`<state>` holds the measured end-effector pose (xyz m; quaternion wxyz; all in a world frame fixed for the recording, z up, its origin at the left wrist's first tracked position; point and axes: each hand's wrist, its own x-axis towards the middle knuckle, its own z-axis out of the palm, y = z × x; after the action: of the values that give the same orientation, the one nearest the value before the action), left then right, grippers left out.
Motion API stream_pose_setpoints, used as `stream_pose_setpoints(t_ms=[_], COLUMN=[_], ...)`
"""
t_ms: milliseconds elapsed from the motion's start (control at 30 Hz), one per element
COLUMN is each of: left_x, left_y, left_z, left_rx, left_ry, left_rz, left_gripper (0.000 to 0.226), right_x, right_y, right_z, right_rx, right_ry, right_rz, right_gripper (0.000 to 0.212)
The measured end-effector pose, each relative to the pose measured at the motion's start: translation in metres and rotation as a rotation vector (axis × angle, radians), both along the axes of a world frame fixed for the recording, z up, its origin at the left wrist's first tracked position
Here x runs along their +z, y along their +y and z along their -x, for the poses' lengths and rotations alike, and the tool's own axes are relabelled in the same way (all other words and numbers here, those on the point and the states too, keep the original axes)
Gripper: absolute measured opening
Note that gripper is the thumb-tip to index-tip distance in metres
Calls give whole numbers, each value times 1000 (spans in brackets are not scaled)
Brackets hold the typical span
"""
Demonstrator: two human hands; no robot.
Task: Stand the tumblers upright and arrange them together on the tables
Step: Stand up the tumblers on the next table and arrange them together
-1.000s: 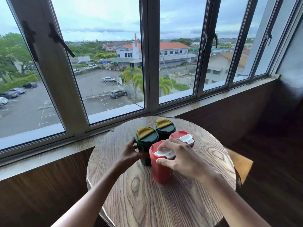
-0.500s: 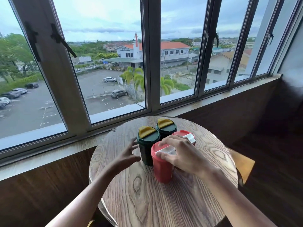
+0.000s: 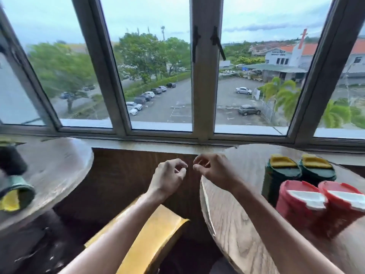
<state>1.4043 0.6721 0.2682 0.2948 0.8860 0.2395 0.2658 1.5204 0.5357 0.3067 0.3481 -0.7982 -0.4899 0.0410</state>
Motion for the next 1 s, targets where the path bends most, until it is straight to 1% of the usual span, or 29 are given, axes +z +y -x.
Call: stream_pose_setpoints(t_ms=[200, 300, 367, 467, 567, 633, 700, 767, 867, 933, 1000], left_x=[11, 14, 15, 16, 18, 18, 18, 16, 15, 14, 12], left_y=[44, 68, 87, 118, 156, 187, 223, 259, 311, 347, 381], left_z=[116, 174, 211, 263, 307, 335, 361, 384, 416, 432, 443], left_rx=[340, 480, 568, 667, 688, 697, 689, 679, 670, 672, 671], left_ry=[55, 56, 36, -48, -126, -132, -133, -122, -80, -57, -30], left_rz=[5, -12, -34, -34, -4, -13, -19, -12, 4, 11, 16], left_gripper=[13, 12, 11, 12, 13, 13, 13, 12, 12, 12, 12], right_x=[-12, -16, -18, -21, -27, -30, -29, -28, -26, -24, -19], right_y=[90, 135, 167, 213, 263, 298, 332, 366, 416, 445, 471], right_z=[74, 120, 152, 201, 243, 271, 298, 323, 353, 362, 366], right_rx=[268, 381, 451, 529, 582, 586, 567, 555, 533, 508, 484], right_ry=[73, 89, 104, 122, 128, 139, 177, 202, 228, 238, 207], right_rz=[63, 92, 94, 85, 57, 38, 27, -9, -121, -138, -144], right_gripper=[16, 13, 10, 9, 7, 4, 6, 6, 4, 4, 5])
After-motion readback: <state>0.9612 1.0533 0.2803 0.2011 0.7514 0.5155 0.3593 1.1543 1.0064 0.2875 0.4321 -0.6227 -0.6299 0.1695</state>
